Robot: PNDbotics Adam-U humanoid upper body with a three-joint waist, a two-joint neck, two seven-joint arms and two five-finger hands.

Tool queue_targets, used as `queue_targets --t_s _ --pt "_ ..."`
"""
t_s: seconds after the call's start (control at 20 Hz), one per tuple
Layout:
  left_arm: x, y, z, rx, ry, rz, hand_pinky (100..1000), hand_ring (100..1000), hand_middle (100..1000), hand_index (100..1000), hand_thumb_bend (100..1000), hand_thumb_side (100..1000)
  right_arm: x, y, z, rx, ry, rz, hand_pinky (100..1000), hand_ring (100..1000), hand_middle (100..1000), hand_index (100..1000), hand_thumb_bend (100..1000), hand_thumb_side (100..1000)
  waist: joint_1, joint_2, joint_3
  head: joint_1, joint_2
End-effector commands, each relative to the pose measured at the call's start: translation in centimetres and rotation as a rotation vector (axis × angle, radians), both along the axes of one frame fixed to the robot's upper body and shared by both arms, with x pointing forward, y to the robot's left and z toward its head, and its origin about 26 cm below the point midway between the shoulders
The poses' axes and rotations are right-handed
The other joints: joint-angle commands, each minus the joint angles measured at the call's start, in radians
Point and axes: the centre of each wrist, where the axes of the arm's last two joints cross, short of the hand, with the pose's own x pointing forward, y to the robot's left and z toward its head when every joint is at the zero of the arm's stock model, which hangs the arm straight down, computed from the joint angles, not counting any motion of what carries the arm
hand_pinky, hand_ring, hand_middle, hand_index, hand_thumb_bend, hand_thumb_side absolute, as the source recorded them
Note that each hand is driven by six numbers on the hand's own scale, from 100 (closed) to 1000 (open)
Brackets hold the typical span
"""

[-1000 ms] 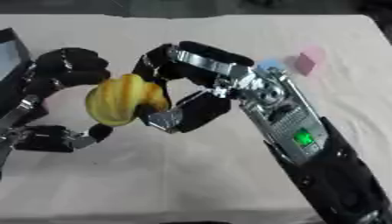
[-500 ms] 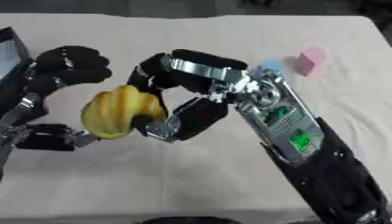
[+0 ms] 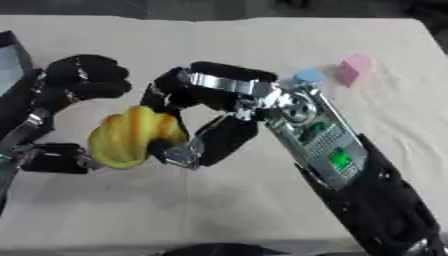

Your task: Pick up the objects with one hand, pass them to the other hand, and then place them into the box on the other side of the table.

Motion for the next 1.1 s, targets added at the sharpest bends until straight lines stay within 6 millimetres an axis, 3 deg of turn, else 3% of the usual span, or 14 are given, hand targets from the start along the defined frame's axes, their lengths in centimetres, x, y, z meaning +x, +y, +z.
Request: queue_targets --t_s 0.05,0.7,1.1 --pt "-0.31 0.03 0.79 0.004 -0.03 -0.025 835 789 711 873 342 100 -0.04 -0.07 0.57 0.008 -0.003 -0.009 649 355 406 425 100 100 0.002 -0.013 0.002 -0.005 -0.002" --pt "-0.31 -0.04 0.74 -0.012 -0.026 -0.031 836 789 710 872 343 100 0.02 -0.02 0.38 0.017 0.021 -0.077 643 371 423 441 100 100 0.0 -0.014 0.001 -0.006 -0.002" --pt "-0.33 -0.16 0.75 -0.011 -0.023 -0.041 834 782 697 860 283 100 -0.07 -0.07 0.43 0.006 0.0 -0.066 654 371 423 441 100 100 0.0 -0.015 -0.001 -0.006 -0.002"
